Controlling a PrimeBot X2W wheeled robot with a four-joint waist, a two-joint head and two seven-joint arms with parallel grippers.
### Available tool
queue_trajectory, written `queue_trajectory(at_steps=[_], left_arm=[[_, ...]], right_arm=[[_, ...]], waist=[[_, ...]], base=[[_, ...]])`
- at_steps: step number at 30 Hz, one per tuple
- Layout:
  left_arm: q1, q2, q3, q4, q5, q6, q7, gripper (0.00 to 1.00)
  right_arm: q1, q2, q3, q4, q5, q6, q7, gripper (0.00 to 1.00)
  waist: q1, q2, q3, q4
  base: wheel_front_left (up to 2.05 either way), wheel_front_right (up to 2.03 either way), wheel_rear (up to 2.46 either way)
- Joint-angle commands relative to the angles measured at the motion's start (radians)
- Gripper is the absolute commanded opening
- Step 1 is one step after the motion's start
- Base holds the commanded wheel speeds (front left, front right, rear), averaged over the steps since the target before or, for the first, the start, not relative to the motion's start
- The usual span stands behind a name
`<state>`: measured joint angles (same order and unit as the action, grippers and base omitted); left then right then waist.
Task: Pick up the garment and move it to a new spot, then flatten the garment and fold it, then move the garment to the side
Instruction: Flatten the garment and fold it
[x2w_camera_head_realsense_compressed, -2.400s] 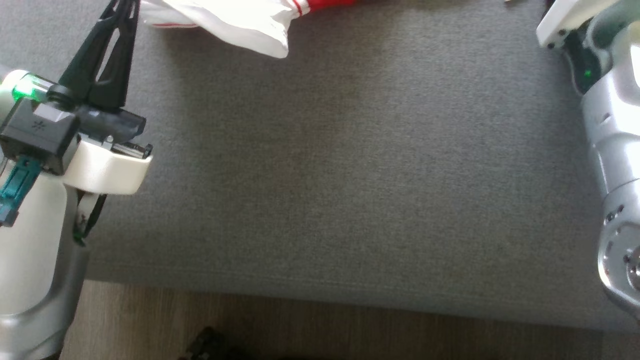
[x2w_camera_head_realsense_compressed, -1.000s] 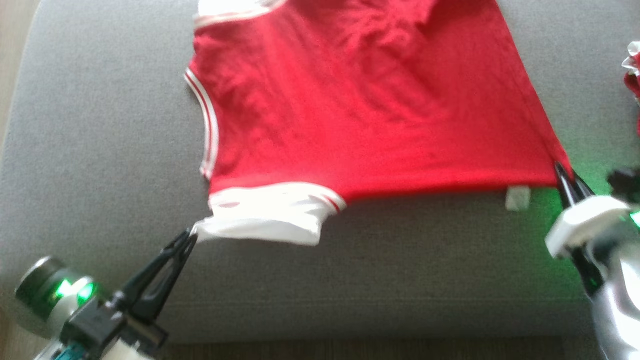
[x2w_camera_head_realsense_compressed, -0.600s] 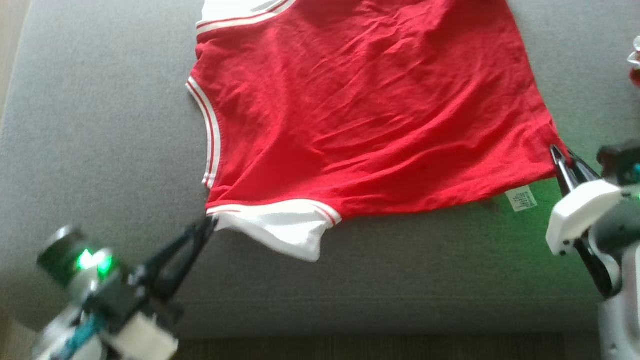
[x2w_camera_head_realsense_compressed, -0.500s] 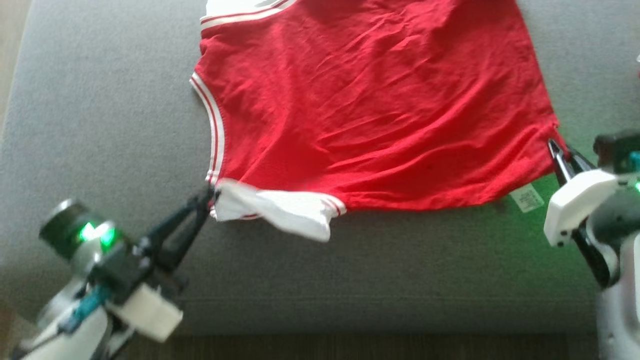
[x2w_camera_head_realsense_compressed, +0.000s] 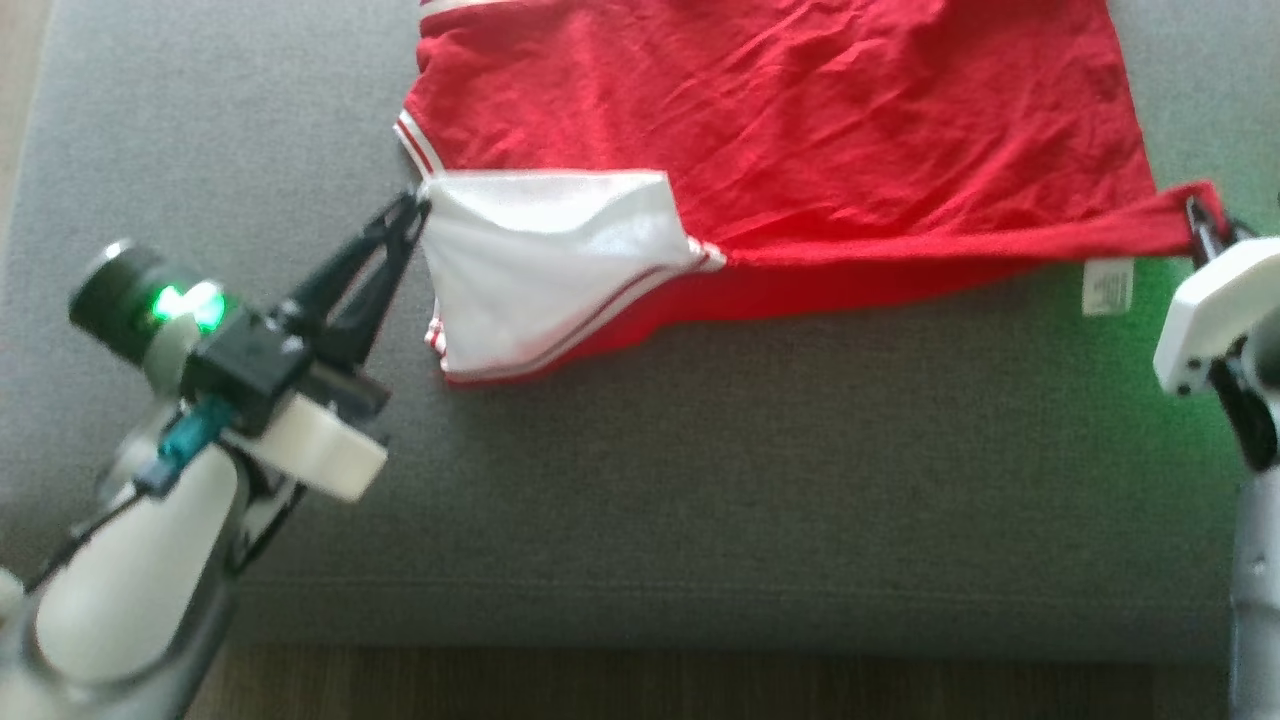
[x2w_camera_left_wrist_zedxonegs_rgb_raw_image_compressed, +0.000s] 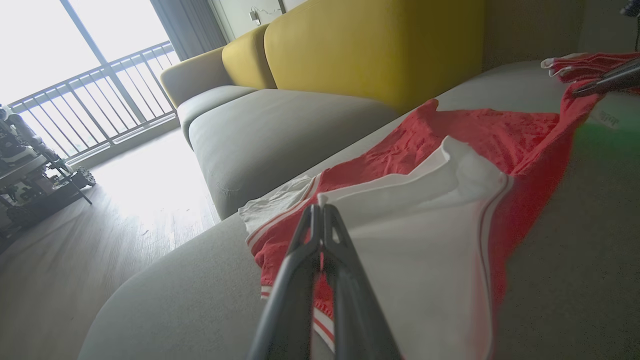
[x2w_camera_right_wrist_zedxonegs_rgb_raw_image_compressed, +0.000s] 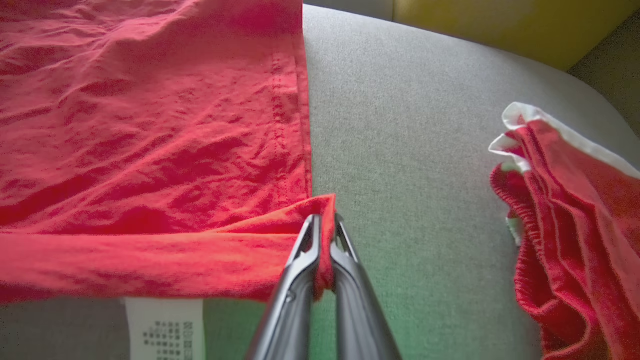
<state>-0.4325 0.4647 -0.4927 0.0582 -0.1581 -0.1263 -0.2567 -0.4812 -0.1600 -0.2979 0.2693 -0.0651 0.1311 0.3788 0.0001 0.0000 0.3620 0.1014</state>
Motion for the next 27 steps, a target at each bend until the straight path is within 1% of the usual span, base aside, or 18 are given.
queue_trajectory(at_steps=[1,7,9,10,11,12,13,14,16,17,21,24,27], left_arm=[[-0.067,0.024,0.056,-0.013,0.011,0.004,-0.005,0.0],[-0.165,0.013,0.022,0.067,0.047,-0.001,-0.005,0.0],[-0.176,0.012,0.02,0.083,0.053,-0.001,-0.005,0.0],[-0.186,0.012,0.02,0.095,0.06,-0.002,-0.005,0.0],[-0.196,0.011,0.022,0.103,0.066,-0.002,-0.005,0.0],[-0.203,0.008,0.025,0.109,0.07,-0.001,-0.005,0.04],[-0.207,0.004,0.029,0.114,0.076,0.004,-0.005,0.15],[-0.21,0.001,0.034,0.117,0.082,0.011,-0.005,0.33],[-0.212,-0.008,0.044,0.122,0.09,0.028,-0.005,0.95],[-0.209,-0.013,0.049,0.121,0.093,0.036,-0.005,1.0],[-0.179,-0.027,0.062,0.106,0.096,0.056,-0.005,1.0],[-0.136,-0.036,0.083,0.077,0.085,0.076,-0.005,1.0],[-0.07,-0.049,0.107,0.033,0.069,0.098,-0.005,1.0]], right_arm=[[-0.052,-0.003,0.008,-0.018,-0.01,0.0,0.0,0.0],[-0.169,0.035,-0.003,0.087,-0.038,0.0,-0.026,0.0],[-0.189,0.042,-0.006,0.103,-0.043,0.0,-0.036,0.0],[-0.209,0.049,-0.008,0.118,-0.049,0.0,-0.049,0.2],[-0.229,0.054,-0.01,0.131,-0.054,0.0,-0.067,0.64],[-0.247,0.06,-0.013,0.141,-0.058,0.0,-0.089,1.0],[-0.264,0.067,-0.014,0.148,-0.059,0.0,-0.117,1.0],[-0.279,0.073,-0.018,0.155,-0.06,0.0,-0.147,1.0],[-0.295,0.081,-0.01,0.174,-0.053,0.0,-0.198,1.0],[-0.297,0.084,-0.008,0.183,-0.046,0.0,-0.22,1.0],[-0.266,0.089,-0.003,0.195,-0.027,0.0,-0.274,1.0],[-0.209,0.087,0.012,0.177,0.004,0.0,-0.274,1.0],[-0.132,0.073,0.037,0.135,0.034,0.0,-0.243,1.0]], waist=[[-0.0001,0.0,0.013,-0.004],[-0.0001,0.0,0.056,-0.015],[-0.0001,0.0,0.062,-0.017],[-0.0001,0.0,0.067,-0.018],[-0.0001,0.0,0.072,-0.019],[-0.0001,0.0,0.076,-0.019],[-0.0001,0.0,0.078,-0.02],[-0.0001,0.0,0.08,-0.02],[-0.0001,0.0,0.079,-0.02],[-0.0001,0.0,0.076,-0.02],[-0.0001,0.0,0.059,-0.024],[-0.0001,0.0,0.043,-0.028],[-0.0001,0.0,0.031,-0.035]], base=[[0.0,0.0,0.0],[0.0,0.0,0.0],[0.0,0.0,0.0],[0.0,0.0,0.0],[0.0,0.0,0.0],[0.0,0.0,0.0],[0.0,0.0,0.0],[0.0,0.0,0.0],[0.0,0.0,0.0],[0.0,0.0,0.0],[0.0,0.0,0.0],[0.0,0.0,0.0],[0.0,0.0,0.0]])
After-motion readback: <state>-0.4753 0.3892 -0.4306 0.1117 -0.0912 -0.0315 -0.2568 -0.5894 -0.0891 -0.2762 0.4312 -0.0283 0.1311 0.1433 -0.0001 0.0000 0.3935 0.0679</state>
